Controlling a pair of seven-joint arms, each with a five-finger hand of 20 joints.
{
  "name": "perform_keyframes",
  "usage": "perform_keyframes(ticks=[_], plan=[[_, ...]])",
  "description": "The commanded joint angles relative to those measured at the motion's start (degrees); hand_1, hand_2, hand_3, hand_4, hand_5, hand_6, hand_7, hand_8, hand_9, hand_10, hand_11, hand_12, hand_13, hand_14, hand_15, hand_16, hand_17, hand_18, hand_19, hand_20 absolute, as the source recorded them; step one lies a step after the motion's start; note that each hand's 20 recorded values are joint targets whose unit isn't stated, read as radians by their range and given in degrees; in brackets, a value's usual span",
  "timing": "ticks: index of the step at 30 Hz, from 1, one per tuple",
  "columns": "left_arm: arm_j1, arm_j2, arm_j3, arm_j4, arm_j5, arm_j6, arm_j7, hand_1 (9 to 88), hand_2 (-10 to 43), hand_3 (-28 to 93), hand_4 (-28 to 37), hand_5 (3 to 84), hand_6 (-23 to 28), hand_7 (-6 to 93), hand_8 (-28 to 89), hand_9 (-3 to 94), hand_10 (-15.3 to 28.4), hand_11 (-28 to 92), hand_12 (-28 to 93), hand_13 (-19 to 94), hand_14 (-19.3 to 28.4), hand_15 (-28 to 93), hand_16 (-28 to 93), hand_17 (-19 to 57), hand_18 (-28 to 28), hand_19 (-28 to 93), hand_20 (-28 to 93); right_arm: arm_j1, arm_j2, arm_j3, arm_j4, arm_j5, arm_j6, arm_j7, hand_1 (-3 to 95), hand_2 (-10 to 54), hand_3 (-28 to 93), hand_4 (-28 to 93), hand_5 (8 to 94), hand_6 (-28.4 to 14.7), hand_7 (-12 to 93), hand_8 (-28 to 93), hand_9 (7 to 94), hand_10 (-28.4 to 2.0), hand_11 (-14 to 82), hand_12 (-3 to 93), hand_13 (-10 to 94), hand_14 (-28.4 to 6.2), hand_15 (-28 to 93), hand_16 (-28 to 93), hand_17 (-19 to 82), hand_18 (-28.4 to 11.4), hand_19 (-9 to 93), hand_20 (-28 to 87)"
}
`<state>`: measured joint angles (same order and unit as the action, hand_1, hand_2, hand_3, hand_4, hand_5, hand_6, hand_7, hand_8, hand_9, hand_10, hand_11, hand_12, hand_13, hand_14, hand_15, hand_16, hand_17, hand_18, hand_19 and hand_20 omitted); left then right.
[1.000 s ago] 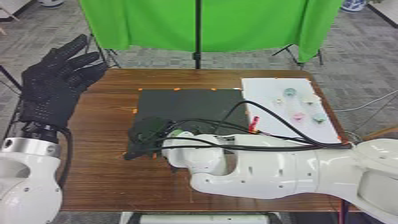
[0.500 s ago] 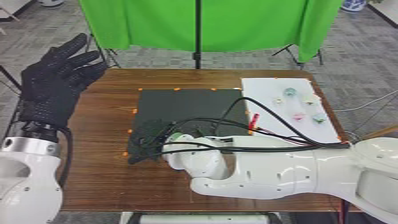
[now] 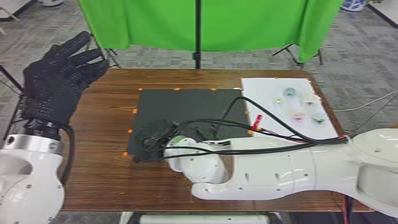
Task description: Arrange flowers
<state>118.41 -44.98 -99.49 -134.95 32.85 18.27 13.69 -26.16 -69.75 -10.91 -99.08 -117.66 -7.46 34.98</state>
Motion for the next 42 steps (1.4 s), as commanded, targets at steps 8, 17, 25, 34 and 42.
perform_keyframes(ticks=[8,17,25,34,42], plan=[[6.77,-1.52,-3.06,-1.66,-0.37,1.78,1.37,21.2,9.6,77,-28.3,35.6,9.8,12.6,-9,30.4,19.9,27,10,24,27.4,52,-11,-6.3,24.2,66,5,4.71,1.22,-0.65,-2.19,1.26,18.4,-2.79,8.1,14.6,71,-28,59.6,3.8,15,-14,84.5,-12.1,51.2,22.2,77,-10.3,80,23,44,-23.9,93,57],[14.09,-2.86,-8.36,-3.42,-0.53,2.34,3.38,21.2,9.6,77,-28.3,35.6,9.8,12.5,-9,30.4,19.9,27,10,24,27.4,52,-11,-6.3,24.2,66,5,1.5,10.63,8.82,-6.82,2.76,17.11,1.85,11.9,11.0,76,-28,56.8,1.2,15,-14,74.5,-16.1,28.6,17.3,67,-13.1,63,16,34,-23.5,85,29],[18.18,-4.72,-10.84,-3.55,-1.73,2.96,4.52,21.2,9.4,78,-28.3,35.5,9.7,12.5,-9,30.5,20.0,27,10,24,27.5,52,-10,-6.3,24.2,66,5,-7.25,20.14,21.49,-9.16,3.92,14.45,9.49,18.2,6.8,80,-26,55.8,-0.6,17,-13,65.9,-17.2,23.1,15.8,59,-14.7,55,13,31,-23.3,78,20],[20.49,-5.11,-11.54,-4.12,-1.75,2.89,5.87,21.0,9.4,77,-28.3,35.5,9.7,12.5,-9,30.4,19.9,27,10,24,27.4,52,-10,-6.5,24.3,66,5,-20.73,28.56,34.98,-10.85,0.57,16.44,20.2,21.6,5.6,78,-25,53.1,-1.9,16,-13,61.8,-18.2,20.5,15.1,57,-15.7,54,12,30,-23.7,77,17],[19.49,-5.22,-9.44,-3.84,-1.94,3.05,5.59,21.1,9.4,77,-28.3,35.5,9.7,12.5,-9,30.4,19.7,27,10,24,27.6,52,-10,-6.5,24.3,66,5,-31.43,30.83,48.07,-11.94,-0.37,16.2,28.31,24.4,3.5,76,-25,55.3,-3.5,15,-12,64.0,-19.2,20.4,14.9,60,-16.3,57,12,32,-24.4,81,15]])
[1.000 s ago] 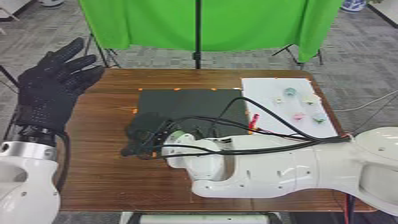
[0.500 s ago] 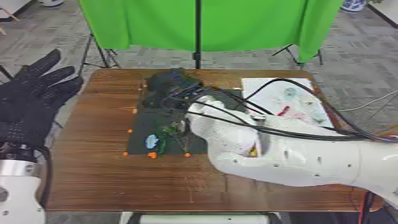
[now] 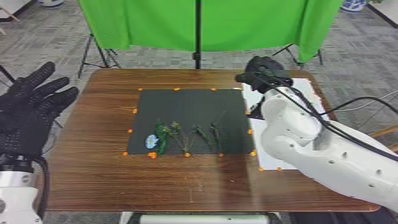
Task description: Arrange flowers
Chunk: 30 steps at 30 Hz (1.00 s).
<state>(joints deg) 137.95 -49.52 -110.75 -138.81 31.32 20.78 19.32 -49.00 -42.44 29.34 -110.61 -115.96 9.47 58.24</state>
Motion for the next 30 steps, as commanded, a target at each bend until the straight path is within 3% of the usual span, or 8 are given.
perform_keyframes(ticks=[1,3,8,17,23,30], plan=[[-0.4,-0.47,2.25,0.08,-0.29,0.55,-0.04,21.0,9.4,77,-28.3,35.5,9.7,12.5,-9,30.4,19.7,27,10,24,27.6,52,-10,-6.6,24.3,65,5,-9.47,4.37,8.69,-0.56,-2.06,-0.82,5.89,24.6,3.5,75,-25,55.4,-3.5,15,-12,64.3,-19.2,20.4,14.9,61,-16.3,58,12,32,-24.4,82,15],[-1.23,-0.52,2.69,0.25,0.01,0.24,-0.87,21.1,9.4,77,-28.3,35.5,9.7,12.4,-9,30.4,19.7,27,10,24,27.6,52,-10,-6.5,24.3,65,5,-11.91,5.94,11.0,-0.57,-2.39,-1.85,7.11,25.1,3.5,74,-24,56.7,-3.7,15,-12,66.9,-18.9,21.1,15.0,63,-16.0,59,12,33,-24.6,84,14],[-1.6,-0.45,3.29,0.25,-0.15,0.73,-1.22,21.1,9.4,77,-28.3,35.5,9.6,12.5,-9,30.4,19.7,27,10,24,27.6,52,-10,-6.5,24.3,66,5,-17.18,8.04,16.52,0.6,0.55,-5.79,6.96,26.2,2.4,73,-24,56.8,-4.1,14,-12,67.7,-19.1,21.1,15.1,64,-15.7,59,12,34,-24.5,86,13],[-2.67,-0.72,4.06,0.42,0.03,0.91,-2.39,21.2,9.4,77,-28.3,35.5,9.7,12.6,-9,30.4,19.9,27,10,24,27.6,53,-10,-6.5,24.3,66,6,-17.12,10.77,14.27,4.0,6.63,-11.05,6.47,26.4,0.5,73,-24,50.3,-4.8,12,-11,66.5,-19.2,20.9,15.0,65,-15.4,61,12,35,-24.5,89,9],[-4.69,-1.1,5.04,0.82,0.36,0.55,-4.34,21.3,9.5,77,-28.3,35.6,9.8,12.6,-9,30.4,19.9,27,10,24,27.5,53,-10,-6.5,24.2,66,6,-16.4,10.39,13.2,6.08,6.76,-12.17,5.96,26.3,-0.6,73,-24,48.8,-3.8,13,-11,66.0,-19.0,20.9,14.9,65,-15.2,61,12,35,-24.4,89,7],[-4.54,-1.11,5.44,0.71,0.24,0.67,-3.47,21.2,9.5,77,-28.3,35.6,9.7,12.7,-9,30.4,19.9,27,10,24,27.5,53,-11,-6.6,24.0,65,5,-12.03,9.68,9.21,7.93,6.35,-12.48,4.99,27.4,-2.4,74,-24,43.5,-3.2,12,-11,65.2,-18.6,20.8,14.7,65,-15.0,61,12,35,-24.4,90,6]])
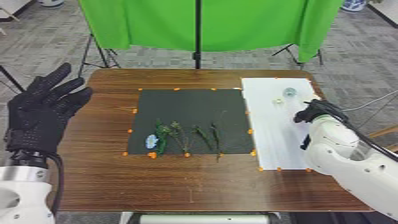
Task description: Arrange flowers
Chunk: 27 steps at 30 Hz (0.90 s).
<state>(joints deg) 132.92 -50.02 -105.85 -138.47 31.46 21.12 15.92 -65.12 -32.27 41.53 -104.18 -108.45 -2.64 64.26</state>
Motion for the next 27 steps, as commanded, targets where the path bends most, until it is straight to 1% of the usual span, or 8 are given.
perform_keyframes(ticks=[1,4,7,9,12,21,23,27], plan=[[0.63,-0.53,0.58,0.36,0.15,0.31,0.1,21.2,9.5,77,-28.3,35.6,9.7,12.7,-9,30.4,19.9,27,10,24,27.5,53,-11,-6.6,24.0,65,5,4.78,-0.6,-3.76,1.68,-1.29,-0.05,-1.29,27.7,-2.7,74,-25,42.1,-3.0,12,-11,64.8,-18.5,20.9,14.7,65,-14.9,61,12,35,-24.4,90,6],[1.04,-0.1,0.69,0.25,-0.35,0.69,0.85,21.2,9.5,77,-28.3,35.6,9.7,12.7,-9,30.3,19.8,27,10,24,27.5,53,-11,-6.6,24.0,65,6,7.33,-1.23,-6.78,2.37,-0.82,0.62,-1.76,28.1,-3.4,74,-25,40.5,-2.7,12,-11,64.5,-18.4,21.2,14.8,65,-14.7,61,12,35,-24.3,90,6],[0.5,0.08,1.26,0.6,-0.12,-0.1,1.02,21.2,9.5,77,-28.3,35.6,9.7,12.7,-9,30.3,19.8,27,10,24,27.5,53,-11,-6.6,24.0,65,6,8.21,-2.25,-7.75,3.59,-0.02,-0.91,-2.04,28.7,-3.9,75,-25,41.5,-1.4,13,-11,64.5,-18.0,21.2,14.7,65,-14.5,61,12,35,-24.2,90,5],[0.04,0.36,1.52,0.86,-0.48,-0.96,1.16,21.2,9.5,78,-28.3,35.6,9.8,12.7,-9,30.3,19.9,27,10,24,27.6,53,-11,-6.6,23.9,65,6,7.65,-2.44,-7.39,3.72,0.82,-1.25,-1.5,30.1,-3.9,75,-25,46.8,-0.6,14,-12,66.0,-17.3,21.0,14.5,65,-14.3,60,12,35,-24.1,89,5],[-0.04,0.31,1.24,0.85,-0.17,-0.73,0.83,21.2,9.5,78,-28.3,35.6,9.7,12.6,-9,30.4,19.9,27,10,24,27.6,53,-11,-6.6,24.0,65,6,7.45,-2.72,-7.68,4.14,0.22,-1.26,-1.44,32.3,-4.1,75,-25,54.3,-0.2,15,-13,69.6,-16.3,20.7,14.6,67,-13.8,58,12,35,-24.0,89,5],[-0.63,0.05,1.42,1.13,-0.24,-1.02,0.32,21.2,9.4,78,-28.3,35.6,9.8,12.6,-9,30.5,19.8,27,10,24,27.5,53,-11,-6.6,23.9,65,6,7.13,-3.58,-9.02,5.63,-0.2,-0.96,-1.31,44.4,-9.4,77,-27,62.9,-0.2,21,-11,73.5,-13.4,22.4,15.2,72,-9.9,54,15,38,-20.7,88,4],[-1.15,-0.03,1.6,1.28,-0.24,-1.02,-0.02,21.3,9.4,78,-28.3,35.6,9.8,12.6,-9,30.5,19.7,27,10,24,27.5,52,-11,-6.6,24.0,65,6,7.34,-3.83,-10.02,6.09,-1.22,0.11,-1.69,48.0,-9.5,75,-28,64.6,-0.4,24,-4,75.5,-12.4,20.3,18.3,74,-8.7,52,17,39,-20.2,88,4],[-0.92,-0.16,1.48,1.08,-0.09,-1.07,-0.04,21.3,9.3,78,-28.3,35.6,9.8,12.6,-9,30.4,19.8,27,10,24,27.5,52,-10,-6.7,24.0,65,6,7.49,-3.9,-11.78,6.31,-3.32,2.98,-2.45,54.6,-9.5,69,-28,70.6,0.6,35,-1,85.3,-8.1,9.6,29.6,78,-5.1,47,24,41,-18.4,89,5]])
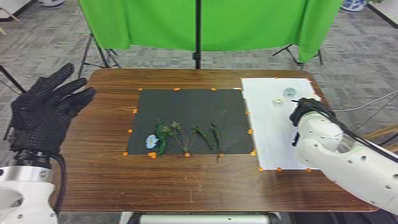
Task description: Arrange flowers
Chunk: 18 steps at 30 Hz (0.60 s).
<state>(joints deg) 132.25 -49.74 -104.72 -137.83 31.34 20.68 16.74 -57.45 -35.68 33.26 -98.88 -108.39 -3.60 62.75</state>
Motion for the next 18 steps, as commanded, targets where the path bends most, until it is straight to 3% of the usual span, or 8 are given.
perform_keyframes(ticks=[1,7,10,18], plan=[[-0.09,-0.47,0.27,0.33,-0.05,-0.43,-0.62,21.3,9.3,78,-28.3,35.6,9.8,12.5,-9,30.5,19.9,27,10,24,27.5,52,-10,-6.7,24.0,65,6,0.03,-0.54,-3.89,0.97,-3.83,4.78,-1.17,55.4,-9.5,69,-28,71.8,1.1,36,-1,87.2,-7.9,9.3,30.4,80,-4.6,47,25,42,-18.2,90,6],[0.56,-0.8,-0.46,-0.3,0.39,-0.39,-0.74,21.3,9.3,78,-28.3,35.6,9.8,12.6,-9,30.4,19.8,27,10,24,27.5,53,-10,-6.6,24.0,65,6,1.18,-0.05,-5.49,-1.67,-8.94,10.58,-2.45,56.6,-9.5,70,-28,76.2,1.8,38,1,92.4,-6.4,10.5,33.6,84,-3.3,48,26,44,-17.5,92,8],[-0.07,-0.83,-0.6,-0.25,0.74,-0.84,-1.63,21.3,9.3,78,-28.3,35.6,9.7,12.6,-9,30.5,19.8,27,10,24,27.5,53,-10,-6.6,24.0,65,6,4.43,-0.32,-7.61,-3.68,-10.89,12.62,-3.62,56.6,-9.5,70,-28,76.9,1.5,37,2,92.8,-6.1,10.7,34.3,84,-3.3,49,26,44,-17.5,93,9],[-0.61,0.25,-0.12,-0.25,0.5,-0.62,-0.34,21.3,9.4,78,-28.3,35.6,9.8,12.5,-9,30.5,19.9,27,10,24,27.5,53,-10,-6.5,24.1,65,6,16.99,-8.22,-17.18,-6.12,-13.52,18.13,-9.72,56.8,-9.5,71,-28,77.6,0.9,36,3,93.4,-5.8,11.5,35.5,84,-3.3,51,25,44,-17.7,93,12]])
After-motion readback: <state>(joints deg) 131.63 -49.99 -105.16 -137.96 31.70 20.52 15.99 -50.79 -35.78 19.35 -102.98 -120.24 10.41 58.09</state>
